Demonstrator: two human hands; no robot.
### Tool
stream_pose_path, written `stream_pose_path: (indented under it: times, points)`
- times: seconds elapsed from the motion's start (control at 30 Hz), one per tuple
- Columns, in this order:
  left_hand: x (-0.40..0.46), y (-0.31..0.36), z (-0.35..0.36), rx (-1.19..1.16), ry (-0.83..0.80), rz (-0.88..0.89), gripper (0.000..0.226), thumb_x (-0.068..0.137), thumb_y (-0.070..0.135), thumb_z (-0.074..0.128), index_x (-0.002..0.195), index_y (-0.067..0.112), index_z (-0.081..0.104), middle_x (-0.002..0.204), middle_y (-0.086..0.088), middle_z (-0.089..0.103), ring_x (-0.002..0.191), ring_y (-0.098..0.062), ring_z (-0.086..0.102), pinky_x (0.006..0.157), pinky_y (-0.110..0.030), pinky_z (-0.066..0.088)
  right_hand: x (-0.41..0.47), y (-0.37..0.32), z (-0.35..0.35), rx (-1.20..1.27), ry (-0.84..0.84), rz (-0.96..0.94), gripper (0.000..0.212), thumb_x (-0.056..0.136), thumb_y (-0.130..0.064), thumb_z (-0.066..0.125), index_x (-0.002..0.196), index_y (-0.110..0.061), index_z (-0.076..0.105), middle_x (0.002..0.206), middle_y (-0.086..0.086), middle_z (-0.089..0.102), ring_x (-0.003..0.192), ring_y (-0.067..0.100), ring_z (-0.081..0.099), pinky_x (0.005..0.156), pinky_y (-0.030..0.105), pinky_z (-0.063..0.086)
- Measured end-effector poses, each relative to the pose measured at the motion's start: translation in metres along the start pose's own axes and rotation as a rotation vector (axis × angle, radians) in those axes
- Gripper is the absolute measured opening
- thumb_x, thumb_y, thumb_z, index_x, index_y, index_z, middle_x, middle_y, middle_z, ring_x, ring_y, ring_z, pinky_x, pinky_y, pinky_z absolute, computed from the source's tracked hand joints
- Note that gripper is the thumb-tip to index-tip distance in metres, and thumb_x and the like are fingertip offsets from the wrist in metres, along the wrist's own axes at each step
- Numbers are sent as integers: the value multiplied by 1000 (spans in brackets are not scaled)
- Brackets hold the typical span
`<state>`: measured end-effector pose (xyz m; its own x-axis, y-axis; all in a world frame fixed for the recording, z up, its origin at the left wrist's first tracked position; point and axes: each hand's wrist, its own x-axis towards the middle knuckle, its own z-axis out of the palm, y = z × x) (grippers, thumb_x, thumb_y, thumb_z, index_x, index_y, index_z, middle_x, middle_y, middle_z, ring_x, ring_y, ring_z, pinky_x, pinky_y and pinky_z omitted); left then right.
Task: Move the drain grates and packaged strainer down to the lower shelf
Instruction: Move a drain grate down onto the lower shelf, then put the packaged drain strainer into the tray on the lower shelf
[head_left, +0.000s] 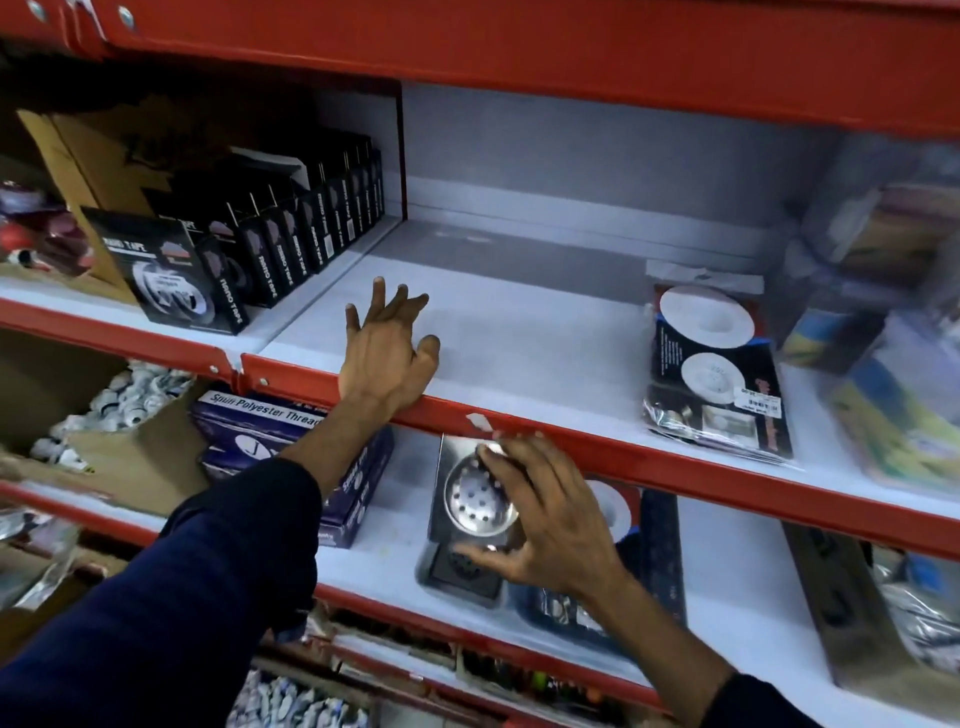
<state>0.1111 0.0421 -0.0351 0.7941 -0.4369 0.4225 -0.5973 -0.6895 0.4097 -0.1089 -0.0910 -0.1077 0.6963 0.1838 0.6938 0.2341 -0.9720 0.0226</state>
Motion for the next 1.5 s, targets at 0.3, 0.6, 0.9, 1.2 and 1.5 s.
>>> stream_pose_path:
  times: [0.3,0.6,0.9,1.2,1.5]
  points:
    - [1,-2,1,-13,0,4,72,79,38,32,147,19,43,161,-10,35,157,-22,7,127,-55,5,-56,-5,93,82,-662,441,104,68,-84,48,146,-16,37,144,6,46,134,26,43,115,39,40]
    - [3,-2,1,-49,14,1,70,78,34,36,145,18,45,160,-10,38,157,-20,9,127,-55,7,-60,-11,153,31,-874,573,108,72,-77,62,148,-6,32,148,14,43,135,33,41,119,43,31]
    - [4,-1,1,-25,-5,11,71,80,36,33,148,18,43,162,-4,35,157,-19,8,127,-54,6,-37,-8,99,118,-412,207,47,88,-40,61,131,-22,54,127,0,65,116,19,60,94,38,55]
    - [-1,0,-3,69,-53,83,74,81,42,27,150,18,40,163,-5,33,157,-25,8,124,-63,6,57,17,-20,-109,141,77,38,94,-34,52,128,-18,57,133,4,59,119,25,55,98,39,43]
    - [-10,29,-11,179,-139,197,73,87,42,24,155,18,29,167,-9,20,156,-30,4,124,-63,6,74,73,-57,-276,-237,543,70,100,-58,23,160,-23,16,169,5,3,157,30,-4,125,58,2]
